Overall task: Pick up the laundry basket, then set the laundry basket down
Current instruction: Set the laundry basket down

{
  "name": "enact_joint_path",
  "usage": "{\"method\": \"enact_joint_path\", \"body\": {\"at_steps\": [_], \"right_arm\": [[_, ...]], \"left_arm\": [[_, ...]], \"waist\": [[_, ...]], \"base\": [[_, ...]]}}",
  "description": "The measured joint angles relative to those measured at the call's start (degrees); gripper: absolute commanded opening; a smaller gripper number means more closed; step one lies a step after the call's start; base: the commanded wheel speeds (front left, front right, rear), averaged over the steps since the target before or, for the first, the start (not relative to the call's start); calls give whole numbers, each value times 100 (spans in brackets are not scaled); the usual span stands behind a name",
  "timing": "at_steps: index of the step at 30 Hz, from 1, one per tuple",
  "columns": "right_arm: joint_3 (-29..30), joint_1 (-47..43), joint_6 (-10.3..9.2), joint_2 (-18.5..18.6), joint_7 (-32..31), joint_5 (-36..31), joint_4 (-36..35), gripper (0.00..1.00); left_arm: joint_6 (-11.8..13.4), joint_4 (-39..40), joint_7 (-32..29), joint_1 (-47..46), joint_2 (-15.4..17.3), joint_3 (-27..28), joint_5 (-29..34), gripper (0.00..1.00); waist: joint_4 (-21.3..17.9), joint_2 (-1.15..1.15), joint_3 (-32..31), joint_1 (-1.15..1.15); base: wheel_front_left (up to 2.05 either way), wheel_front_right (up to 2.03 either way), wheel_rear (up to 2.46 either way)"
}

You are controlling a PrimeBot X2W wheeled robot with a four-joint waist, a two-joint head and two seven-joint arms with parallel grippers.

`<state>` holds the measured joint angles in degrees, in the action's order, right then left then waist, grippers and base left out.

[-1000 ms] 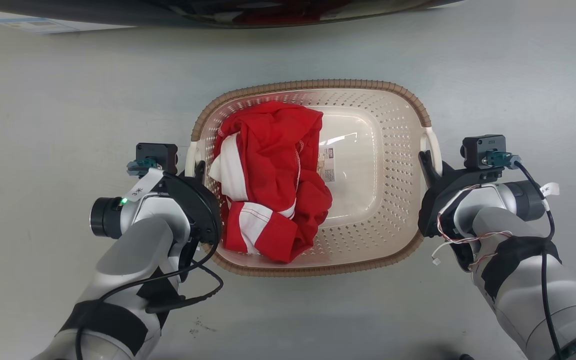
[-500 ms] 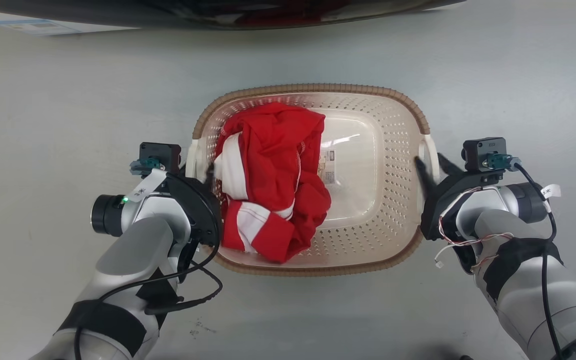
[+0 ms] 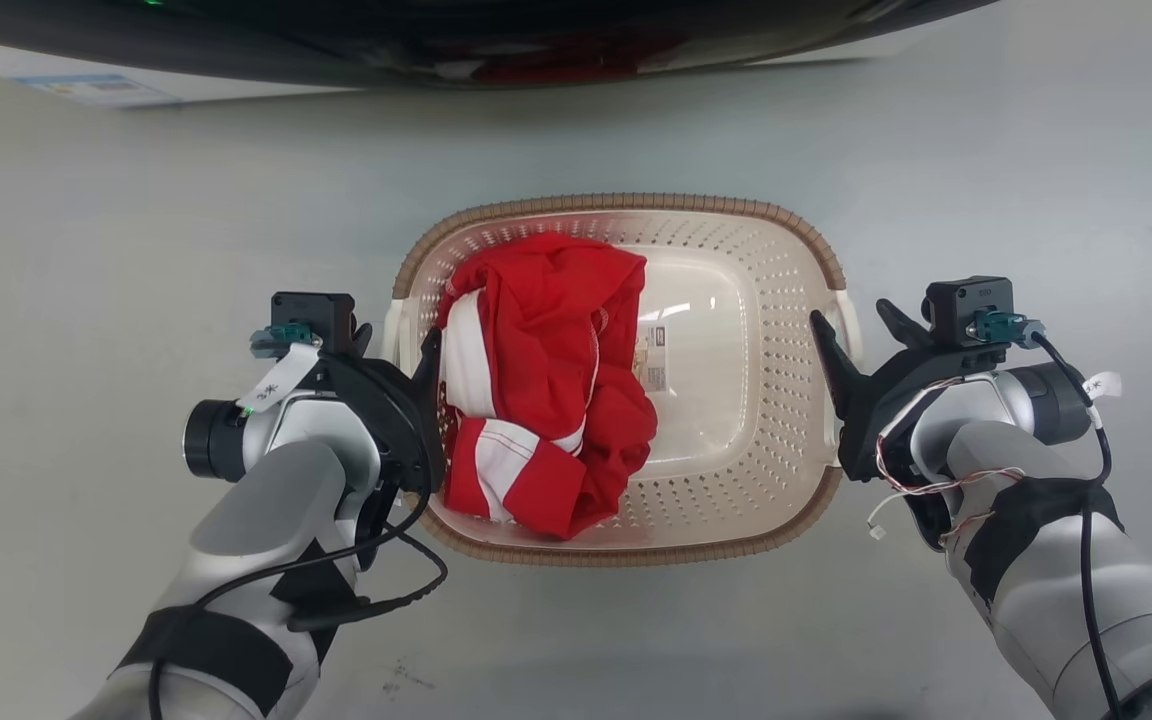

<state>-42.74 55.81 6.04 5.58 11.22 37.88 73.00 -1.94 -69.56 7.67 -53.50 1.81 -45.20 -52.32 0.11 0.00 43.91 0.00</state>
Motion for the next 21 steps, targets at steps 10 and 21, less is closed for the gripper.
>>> {"method": "enact_joint_path", "body": {"at_steps": [10,21], "right_arm": [[147,-347,52,4,247,164,-76,100],[591,-1102,54,180,300,398,-559,100]], "left_arm": [[-69,-60,455,269,15,-93,116,100],[-167,274,664,825,198,27,214,100]], "waist": [[-32,0,-522,0],[-96,-1,-1635,-1]], "base": [[0,0,0],[0,0,0]]}}
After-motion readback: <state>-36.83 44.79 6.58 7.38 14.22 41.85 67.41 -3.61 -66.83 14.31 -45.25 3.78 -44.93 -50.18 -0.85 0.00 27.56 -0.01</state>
